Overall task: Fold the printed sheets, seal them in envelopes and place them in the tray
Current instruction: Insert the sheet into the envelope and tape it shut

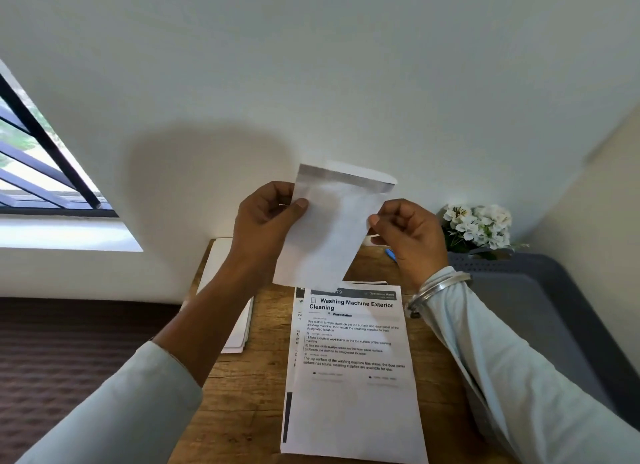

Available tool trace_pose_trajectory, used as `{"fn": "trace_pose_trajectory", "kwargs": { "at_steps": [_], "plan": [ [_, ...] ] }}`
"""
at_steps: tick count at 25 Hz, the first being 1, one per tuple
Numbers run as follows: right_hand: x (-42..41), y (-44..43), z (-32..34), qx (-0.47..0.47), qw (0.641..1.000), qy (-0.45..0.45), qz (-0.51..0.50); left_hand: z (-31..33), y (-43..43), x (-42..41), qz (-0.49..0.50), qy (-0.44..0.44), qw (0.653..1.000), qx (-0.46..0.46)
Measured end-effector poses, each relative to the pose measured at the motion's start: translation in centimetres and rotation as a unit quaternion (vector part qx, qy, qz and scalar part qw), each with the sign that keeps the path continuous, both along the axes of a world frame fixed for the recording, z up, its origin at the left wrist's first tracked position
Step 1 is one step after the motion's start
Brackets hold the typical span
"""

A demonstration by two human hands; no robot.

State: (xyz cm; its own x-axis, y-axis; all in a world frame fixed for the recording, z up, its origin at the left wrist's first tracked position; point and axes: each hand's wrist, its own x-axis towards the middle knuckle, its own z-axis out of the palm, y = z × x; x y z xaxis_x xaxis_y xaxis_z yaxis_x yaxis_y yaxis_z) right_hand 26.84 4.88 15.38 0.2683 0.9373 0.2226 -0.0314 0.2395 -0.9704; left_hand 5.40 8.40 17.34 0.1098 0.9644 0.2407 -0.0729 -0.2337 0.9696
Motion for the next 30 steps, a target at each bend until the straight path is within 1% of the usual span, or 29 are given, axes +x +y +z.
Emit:
{"fn": "trace_pose_trajectory", "kwargs": {
  "at_steps": [3, 6, 9, 12, 17, 21, 23, 24, 27, 30],
  "plan": [
    [0.7, -0.9, -0.4, 0.018, 0.999, -0.039, -0.010, -0.5, -1.0, 0.4, -0.018, -0.005, 1.000, 0.000],
    [1.1, -1.7, -2.0, 0.007, 0.997, -0.070, -0.016, -1.9, -2.0, 0.9, -0.031, -0.017, 0.999, -0.029],
    [0.5, -2.5, -3.2, -0.019, 0.998, -0.068, -0.002, -3.7, -2.9, 1.4, -0.047, 0.005, 0.996, -0.072],
    [-0.1, -2.8, -3.7, -0.035, 0.996, -0.081, 0.000, -4.7, -3.3, 1.9, -0.053, 0.039, 0.994, -0.085],
    [0.0, -2.4, -3.8, -0.021, 0.997, -0.076, -0.009, -4.2, -3.4, 1.9, -0.068, 0.019, 0.995, -0.068],
    [-0.6, -3.0, -4.2, -0.052, 0.994, -0.093, -0.006, -5.8, -4.0, 1.4, -0.043, 0.024, 0.990, -0.134],
    [-0.6, -2.7, -4.3, -0.052, 0.992, -0.110, -0.017, -5.9, -3.9, 1.3, -0.043, 0.034, 0.989, -0.137],
    [-0.5, -2.5, -4.1, -0.045, 0.993, -0.111, -0.021, -5.6, -3.7, 1.3, -0.048, 0.034, 0.990, -0.131],
    [-0.4, -1.9, -2.9, -0.018, 0.997, -0.068, -0.031, -4.5, -3.4, 1.4, -0.069, 0.005, 0.990, -0.121],
    [-0.1, -1.3, -2.3, -0.016, 0.998, -0.054, -0.022, -4.5, -3.6, 1.7, -0.075, -0.015, 0.989, -0.127]
  ]
}}
